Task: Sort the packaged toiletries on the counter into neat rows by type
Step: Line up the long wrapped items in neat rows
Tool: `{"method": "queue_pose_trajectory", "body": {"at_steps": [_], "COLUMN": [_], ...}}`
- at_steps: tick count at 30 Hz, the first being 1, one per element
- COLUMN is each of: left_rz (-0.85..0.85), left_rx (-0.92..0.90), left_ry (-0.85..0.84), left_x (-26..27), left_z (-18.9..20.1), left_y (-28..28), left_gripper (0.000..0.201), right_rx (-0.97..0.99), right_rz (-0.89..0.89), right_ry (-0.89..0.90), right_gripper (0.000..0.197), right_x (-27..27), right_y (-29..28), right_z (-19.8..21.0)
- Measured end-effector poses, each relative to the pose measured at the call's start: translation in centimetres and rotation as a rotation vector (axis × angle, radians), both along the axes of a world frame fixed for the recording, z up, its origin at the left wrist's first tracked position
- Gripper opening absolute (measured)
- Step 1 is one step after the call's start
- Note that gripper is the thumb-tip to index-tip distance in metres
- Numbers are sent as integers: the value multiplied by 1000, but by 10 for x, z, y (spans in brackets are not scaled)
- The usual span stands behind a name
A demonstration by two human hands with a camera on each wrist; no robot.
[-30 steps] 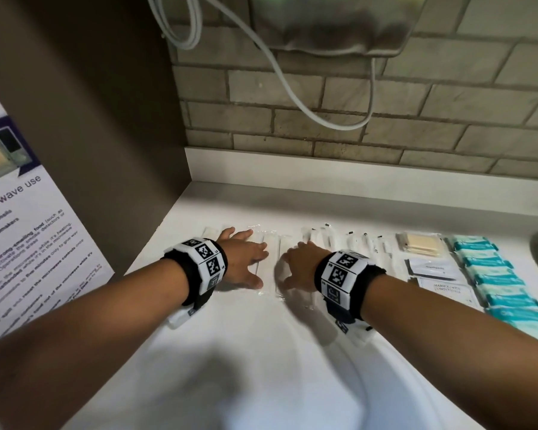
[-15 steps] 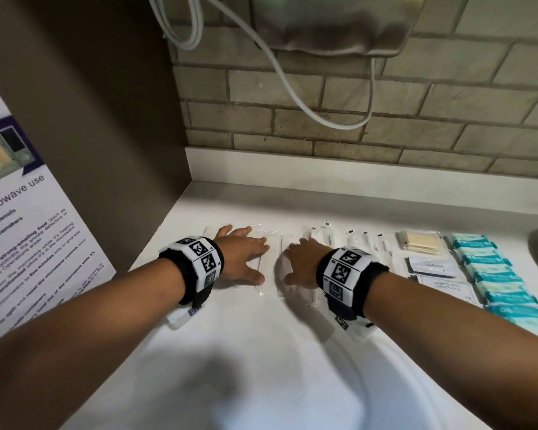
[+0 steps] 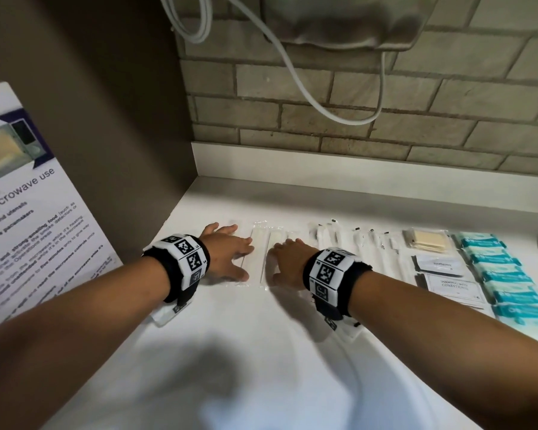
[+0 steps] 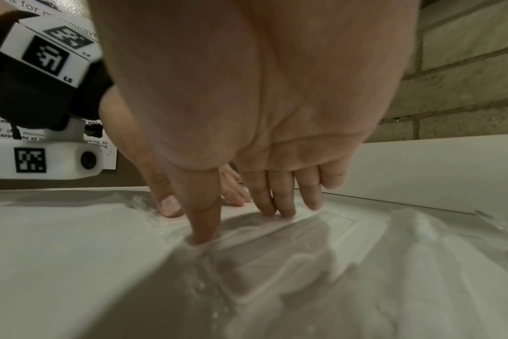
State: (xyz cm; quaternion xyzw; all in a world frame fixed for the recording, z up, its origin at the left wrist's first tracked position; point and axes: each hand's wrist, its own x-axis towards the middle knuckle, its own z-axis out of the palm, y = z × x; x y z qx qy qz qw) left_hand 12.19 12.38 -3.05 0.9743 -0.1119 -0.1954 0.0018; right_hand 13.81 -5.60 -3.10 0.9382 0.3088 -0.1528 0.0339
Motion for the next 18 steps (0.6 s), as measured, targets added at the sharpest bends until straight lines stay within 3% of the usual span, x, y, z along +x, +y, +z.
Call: {"method": "queue_pose_trajectory", "body": {"at_steps": [4, 9, 18], "left_rz": [0, 68, 72], "left_rx": [-4, -67, 4], "left_ry": [-2, -46, 7], "left_x": [-1, 0, -10], "left_z": [1, 11, 4], "left_y": [0, 12, 34], "left_gripper": [78, 73, 76], "right_rx": [1, -22, -73], "right_rz": [-2, 31, 52], "right_ry": [9, -35, -33], "right_gripper": [37, 55, 53], "right_x": [1, -1, -6], "right_y": [-1, 8, 43], "right_z": [1, 6, 3]}}
